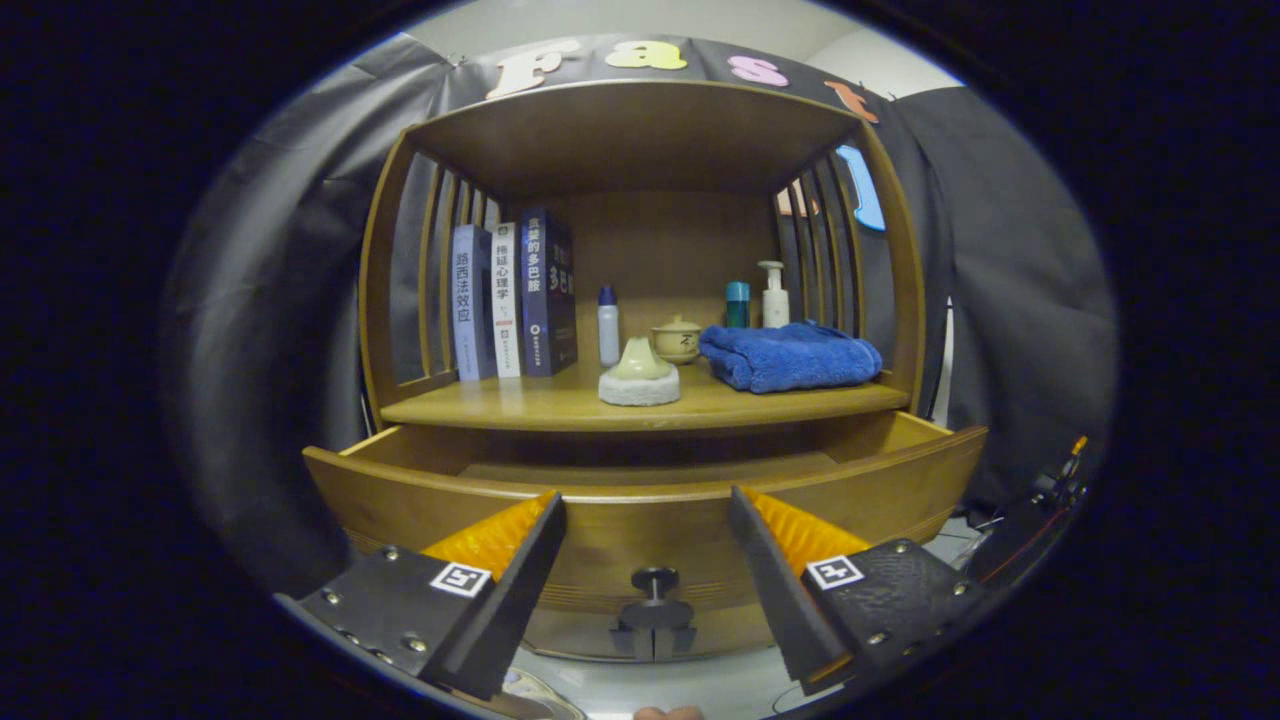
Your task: Pull open the drawer, take out the items inside it, and place them on the countertop above the cabinet.
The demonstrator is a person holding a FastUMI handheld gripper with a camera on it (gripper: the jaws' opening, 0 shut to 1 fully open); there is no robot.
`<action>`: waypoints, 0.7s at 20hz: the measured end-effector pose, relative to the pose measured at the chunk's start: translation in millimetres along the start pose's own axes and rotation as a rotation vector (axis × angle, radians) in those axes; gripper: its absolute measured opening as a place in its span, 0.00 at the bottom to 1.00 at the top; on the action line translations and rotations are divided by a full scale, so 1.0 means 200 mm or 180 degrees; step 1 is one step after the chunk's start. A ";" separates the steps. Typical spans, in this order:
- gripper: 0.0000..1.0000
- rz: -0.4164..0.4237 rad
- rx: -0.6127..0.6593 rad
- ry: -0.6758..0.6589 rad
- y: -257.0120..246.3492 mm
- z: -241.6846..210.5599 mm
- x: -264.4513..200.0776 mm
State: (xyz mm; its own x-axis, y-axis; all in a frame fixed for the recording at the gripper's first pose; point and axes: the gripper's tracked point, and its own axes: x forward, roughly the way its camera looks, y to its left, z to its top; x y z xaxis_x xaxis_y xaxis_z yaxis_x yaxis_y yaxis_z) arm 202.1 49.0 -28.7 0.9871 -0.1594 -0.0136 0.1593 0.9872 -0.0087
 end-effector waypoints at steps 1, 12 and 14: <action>0.99 -0.0010 -0.0010 -0.0001 0.00 0.01 0.04; 0.99 -0.0005 -0.0002 0.0042 0.02 0.05 0.33; 0.99 0.0002 -0.0003 0.0049 0.02 0.05 0.37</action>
State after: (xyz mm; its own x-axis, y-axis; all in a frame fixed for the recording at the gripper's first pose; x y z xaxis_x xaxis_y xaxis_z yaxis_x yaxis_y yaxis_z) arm 275.7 41.7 -19.4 0.9869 -0.1589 -0.0289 0.1586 0.9873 -0.0097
